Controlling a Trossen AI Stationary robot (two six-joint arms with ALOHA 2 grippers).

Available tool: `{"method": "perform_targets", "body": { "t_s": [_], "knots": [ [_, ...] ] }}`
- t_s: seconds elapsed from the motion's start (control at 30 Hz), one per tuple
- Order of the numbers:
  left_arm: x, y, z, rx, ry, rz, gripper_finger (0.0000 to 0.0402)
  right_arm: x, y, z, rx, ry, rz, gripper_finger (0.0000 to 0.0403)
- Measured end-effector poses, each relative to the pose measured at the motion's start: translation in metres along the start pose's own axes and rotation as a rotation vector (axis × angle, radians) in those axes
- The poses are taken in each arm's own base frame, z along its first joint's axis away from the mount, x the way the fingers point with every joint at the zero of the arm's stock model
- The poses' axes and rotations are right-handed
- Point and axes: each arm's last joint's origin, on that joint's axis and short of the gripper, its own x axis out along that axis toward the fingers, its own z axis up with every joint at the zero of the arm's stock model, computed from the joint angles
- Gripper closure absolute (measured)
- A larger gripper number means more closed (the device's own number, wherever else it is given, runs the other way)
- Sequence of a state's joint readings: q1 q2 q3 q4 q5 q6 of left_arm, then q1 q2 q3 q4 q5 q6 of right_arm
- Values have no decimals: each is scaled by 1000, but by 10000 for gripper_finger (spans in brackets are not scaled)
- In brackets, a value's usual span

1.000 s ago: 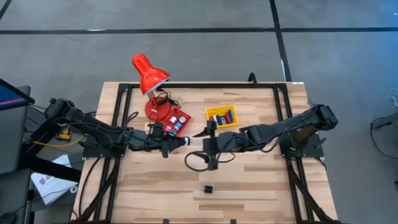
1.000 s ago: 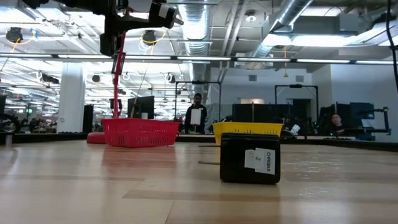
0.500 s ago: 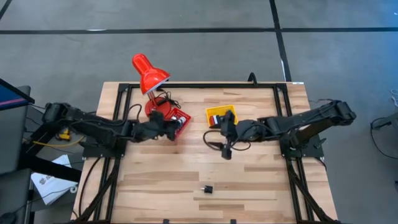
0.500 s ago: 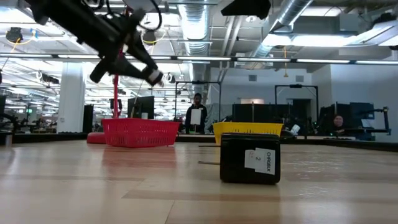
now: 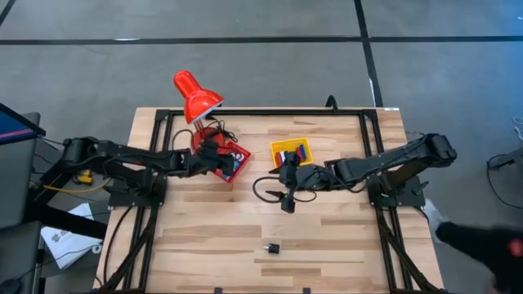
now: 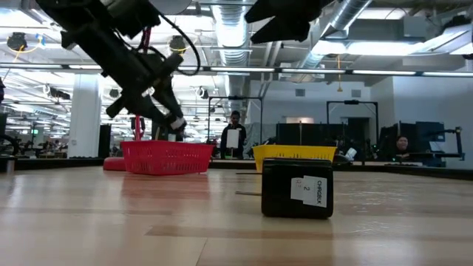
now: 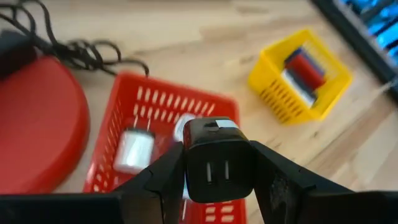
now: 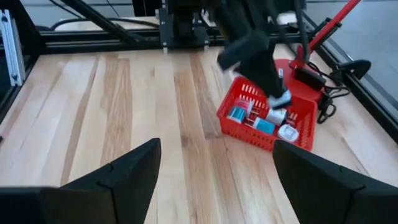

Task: Pick & Place Office items
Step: Put the top black charger adapter into the red bin

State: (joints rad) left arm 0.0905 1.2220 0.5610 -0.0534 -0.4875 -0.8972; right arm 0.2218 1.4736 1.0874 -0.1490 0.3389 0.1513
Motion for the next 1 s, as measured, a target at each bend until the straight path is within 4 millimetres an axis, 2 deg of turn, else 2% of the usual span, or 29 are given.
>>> {"method": "perform_targets", "body": {
  "t_s": [0.13, 0.37, 0.63, 1.0],
  "knots": [
    [10, 2, -11, 42, 53, 44, 250, 6, 2, -1, 2, -6, 3, 101],
    [24, 8, -26, 94, 118, 131, 250, 4, 1, 1, 14, -19, 3, 101],
    [31, 10, -31, 103, 125, 154, 250, 4, 1, 1, 14, -16, 3, 101],
    [33, 8, -31, 110, 112, 141, 220, 4, 1, 1, 14, -16, 3, 101]
  ]
}}
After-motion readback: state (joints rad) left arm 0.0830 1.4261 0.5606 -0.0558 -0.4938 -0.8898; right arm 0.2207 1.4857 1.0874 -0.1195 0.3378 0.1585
